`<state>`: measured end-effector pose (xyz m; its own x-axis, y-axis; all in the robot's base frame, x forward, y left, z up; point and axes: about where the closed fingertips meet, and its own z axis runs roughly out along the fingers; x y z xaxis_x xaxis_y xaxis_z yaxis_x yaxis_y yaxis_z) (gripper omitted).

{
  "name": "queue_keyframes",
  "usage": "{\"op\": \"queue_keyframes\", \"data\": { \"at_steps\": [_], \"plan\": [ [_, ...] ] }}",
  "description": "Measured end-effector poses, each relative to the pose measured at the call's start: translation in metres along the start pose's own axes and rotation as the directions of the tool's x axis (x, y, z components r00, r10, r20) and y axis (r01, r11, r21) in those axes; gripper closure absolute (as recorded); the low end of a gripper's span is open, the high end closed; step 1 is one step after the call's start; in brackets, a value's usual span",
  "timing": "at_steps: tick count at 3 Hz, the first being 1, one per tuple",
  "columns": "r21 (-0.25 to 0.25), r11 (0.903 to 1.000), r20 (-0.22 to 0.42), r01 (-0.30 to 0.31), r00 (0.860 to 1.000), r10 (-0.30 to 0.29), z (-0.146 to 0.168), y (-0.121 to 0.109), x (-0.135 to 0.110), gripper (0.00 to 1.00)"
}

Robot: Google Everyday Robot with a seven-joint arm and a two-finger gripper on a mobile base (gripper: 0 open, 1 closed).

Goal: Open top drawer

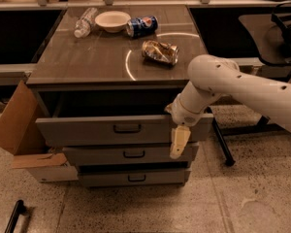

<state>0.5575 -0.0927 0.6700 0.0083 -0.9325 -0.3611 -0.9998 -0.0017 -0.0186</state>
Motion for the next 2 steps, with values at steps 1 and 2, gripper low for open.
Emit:
{"op": "queue_keyframes", "data": {
  "at_steps": [1,2],
  "plan": [
    [-0.039,0.9991,-0.013,0.014,1.0,-0.014,0.015,0.002,0.0,0.19],
    [-0.036,0.9992,-0.023,0.021,1.0,-0.022,0.009,0.018,0.0,0.42]
  ]
}}
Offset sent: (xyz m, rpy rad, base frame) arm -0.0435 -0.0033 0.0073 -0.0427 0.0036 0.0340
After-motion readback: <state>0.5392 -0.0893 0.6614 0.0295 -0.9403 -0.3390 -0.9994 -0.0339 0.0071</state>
